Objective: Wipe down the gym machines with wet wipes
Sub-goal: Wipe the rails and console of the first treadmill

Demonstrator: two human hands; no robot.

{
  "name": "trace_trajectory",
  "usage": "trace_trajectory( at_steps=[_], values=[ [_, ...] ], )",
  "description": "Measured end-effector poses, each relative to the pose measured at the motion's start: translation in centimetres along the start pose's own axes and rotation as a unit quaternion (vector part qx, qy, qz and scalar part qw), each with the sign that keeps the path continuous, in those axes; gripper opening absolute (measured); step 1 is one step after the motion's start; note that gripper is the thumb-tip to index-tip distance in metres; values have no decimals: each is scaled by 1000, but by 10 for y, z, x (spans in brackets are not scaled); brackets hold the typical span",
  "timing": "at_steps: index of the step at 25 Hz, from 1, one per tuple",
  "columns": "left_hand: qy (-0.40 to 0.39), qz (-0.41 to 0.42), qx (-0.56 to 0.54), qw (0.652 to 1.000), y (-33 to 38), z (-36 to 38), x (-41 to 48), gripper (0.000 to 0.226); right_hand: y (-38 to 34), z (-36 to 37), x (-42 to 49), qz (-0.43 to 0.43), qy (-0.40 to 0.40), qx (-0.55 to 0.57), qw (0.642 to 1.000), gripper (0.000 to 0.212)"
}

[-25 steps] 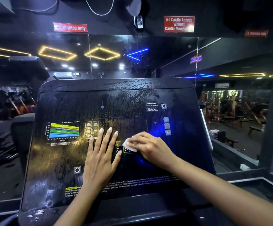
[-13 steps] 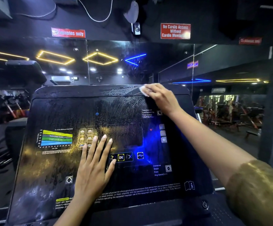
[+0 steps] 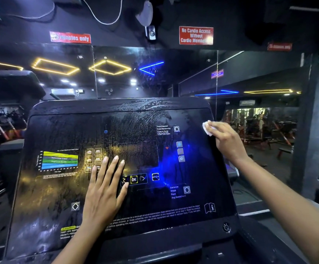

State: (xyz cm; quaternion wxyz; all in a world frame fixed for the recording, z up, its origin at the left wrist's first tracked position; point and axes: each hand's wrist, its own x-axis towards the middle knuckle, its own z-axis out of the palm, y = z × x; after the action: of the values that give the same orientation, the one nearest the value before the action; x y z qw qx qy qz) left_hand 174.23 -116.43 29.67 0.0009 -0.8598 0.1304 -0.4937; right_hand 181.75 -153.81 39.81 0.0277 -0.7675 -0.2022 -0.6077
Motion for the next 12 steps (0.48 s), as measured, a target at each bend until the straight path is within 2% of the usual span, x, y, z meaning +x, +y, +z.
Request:
trace_trajectory(
  at_steps=[7,10,12],
  values=[
    [26,79,-54,995,34,-6,15,57,-39,-29,-130,28,-39,23,999,44],
    [11,74,-54,996,47,-3,36,58,-51,-46,-162,32,-53,42,997,40],
    [-16,56,-51,997,51,2,44,60,-50,-55,-150,52,-46,66,995,34]
  ],
)
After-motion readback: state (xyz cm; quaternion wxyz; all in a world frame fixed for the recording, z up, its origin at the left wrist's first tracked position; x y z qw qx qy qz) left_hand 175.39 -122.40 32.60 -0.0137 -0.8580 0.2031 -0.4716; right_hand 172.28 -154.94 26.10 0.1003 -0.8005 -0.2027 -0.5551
